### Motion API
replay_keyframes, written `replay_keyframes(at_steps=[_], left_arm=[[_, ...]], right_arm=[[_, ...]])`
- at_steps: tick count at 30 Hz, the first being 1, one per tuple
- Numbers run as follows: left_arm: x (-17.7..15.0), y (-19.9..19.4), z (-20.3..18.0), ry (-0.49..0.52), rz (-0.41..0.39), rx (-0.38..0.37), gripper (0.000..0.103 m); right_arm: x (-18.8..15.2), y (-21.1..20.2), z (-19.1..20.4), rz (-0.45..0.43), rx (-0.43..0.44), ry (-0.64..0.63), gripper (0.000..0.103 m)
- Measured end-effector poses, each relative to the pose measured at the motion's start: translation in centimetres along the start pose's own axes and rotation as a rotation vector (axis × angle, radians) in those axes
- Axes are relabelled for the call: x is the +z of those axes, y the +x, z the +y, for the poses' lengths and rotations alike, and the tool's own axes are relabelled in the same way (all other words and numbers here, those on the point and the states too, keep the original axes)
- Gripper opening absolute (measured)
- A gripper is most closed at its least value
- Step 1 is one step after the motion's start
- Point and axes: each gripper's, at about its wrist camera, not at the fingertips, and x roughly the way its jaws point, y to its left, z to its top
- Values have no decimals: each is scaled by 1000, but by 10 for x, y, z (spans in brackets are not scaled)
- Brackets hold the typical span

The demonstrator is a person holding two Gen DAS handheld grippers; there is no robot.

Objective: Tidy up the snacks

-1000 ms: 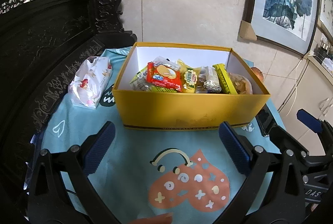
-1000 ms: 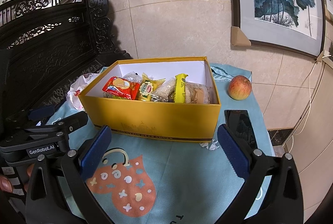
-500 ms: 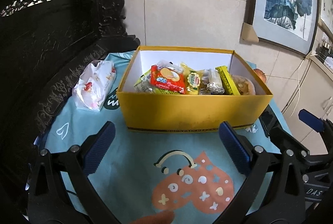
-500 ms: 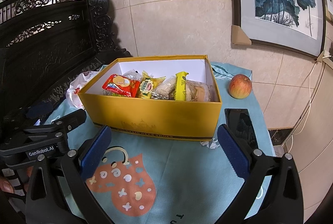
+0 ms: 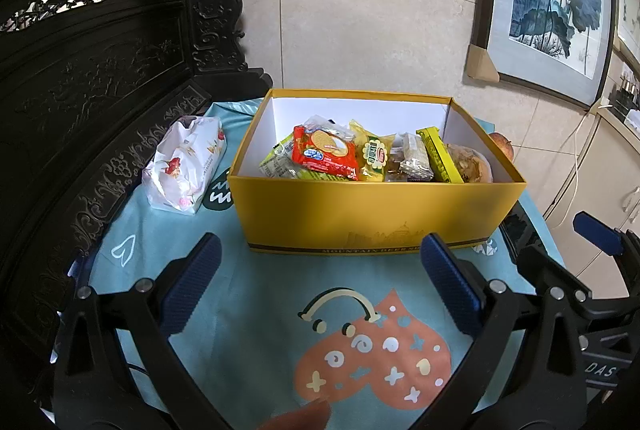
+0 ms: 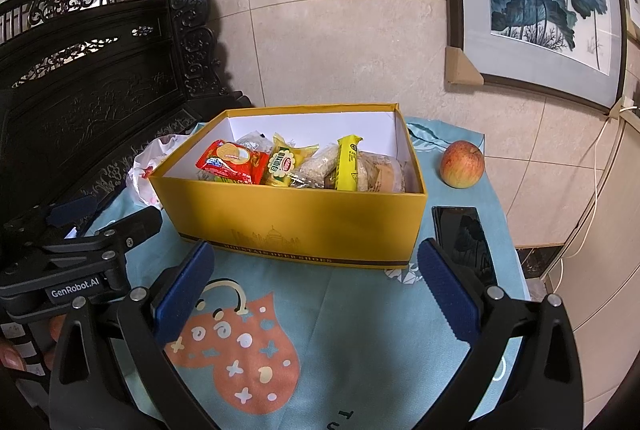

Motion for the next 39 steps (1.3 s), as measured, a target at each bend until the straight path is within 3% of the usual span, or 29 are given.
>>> replay_keyframes(at_steps=[39], left_arm=[[-3,-1,-1,0,4,-2,101]], right_arm=[[-1,1,0,4,-1,-2,102]])
